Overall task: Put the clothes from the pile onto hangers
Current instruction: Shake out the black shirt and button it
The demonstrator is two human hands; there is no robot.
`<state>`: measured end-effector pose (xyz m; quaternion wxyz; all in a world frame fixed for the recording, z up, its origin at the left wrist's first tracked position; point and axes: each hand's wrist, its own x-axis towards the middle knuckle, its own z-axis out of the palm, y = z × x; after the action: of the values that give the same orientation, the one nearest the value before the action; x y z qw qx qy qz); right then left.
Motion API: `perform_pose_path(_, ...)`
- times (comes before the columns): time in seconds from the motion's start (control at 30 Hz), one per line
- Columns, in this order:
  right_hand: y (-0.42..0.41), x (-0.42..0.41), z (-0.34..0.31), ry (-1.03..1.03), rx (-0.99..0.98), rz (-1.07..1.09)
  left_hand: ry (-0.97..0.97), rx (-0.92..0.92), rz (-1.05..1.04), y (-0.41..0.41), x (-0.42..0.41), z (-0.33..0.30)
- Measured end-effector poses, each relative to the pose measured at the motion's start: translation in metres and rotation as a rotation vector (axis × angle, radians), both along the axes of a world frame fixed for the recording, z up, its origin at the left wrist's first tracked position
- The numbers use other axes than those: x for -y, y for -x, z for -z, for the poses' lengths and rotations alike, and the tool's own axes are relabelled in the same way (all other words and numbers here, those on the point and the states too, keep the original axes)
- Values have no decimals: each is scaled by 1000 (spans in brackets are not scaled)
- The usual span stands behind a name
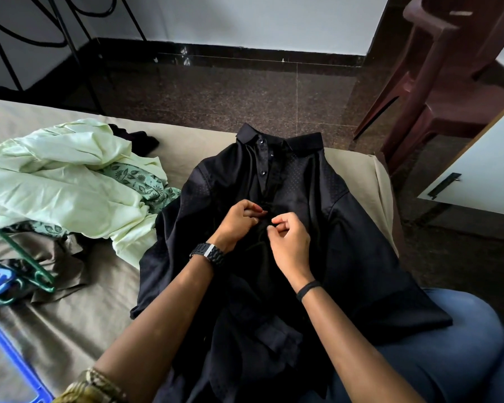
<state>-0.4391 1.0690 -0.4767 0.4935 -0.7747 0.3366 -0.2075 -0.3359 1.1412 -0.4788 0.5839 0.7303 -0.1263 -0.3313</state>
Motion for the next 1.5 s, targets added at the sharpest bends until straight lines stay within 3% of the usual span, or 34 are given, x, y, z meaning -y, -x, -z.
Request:
perform_pose_path(0.07,14,-14,1,101,-10,-160,-42,31,44,-2,-5,-1)
perform_pose_path(0.17,37,-18,10,330,-216,-453,-121,100,125,-3,-16,-2)
perform_pose_path(0.23,48,-8,10,360,-308,-557,-181,154,213,-2,-24,-4)
perform_pose_path(0.37,59,12,-1,303,-255,-672,-361,360,329,5,-36,-7)
perform_pose_path(0.53,76,37,-5,454,-354,-793,-481,654,212,31,-58,-9)
perform_pose_path(0.73,77,39,-9,514,-499,-900,-566,734,275,66,-76,-1)
perform_pose_path(0.83,70,24,-18,553,-408,-800,-553,799,241,71,-74,1)
perform_pose_path(0.93,62,-6,-27,339,-155,-636,-571,840,248,73,-77,2)
perform_pose_path(1.0,57,-20,-24,209,-197,-587,-632,886,284,76,-81,6)
perform_pose_path(1.07,56,-26,-9,216,-282,-492,-645,917,258,79,-85,10)
perform_pose_path(1.2,55,-29,10,145,-328,-282,-628,835,237,84,-90,12)
perform_pose_path(1.5,48,-37,14,157,-375,-202,-722,741,341,79,-88,11)
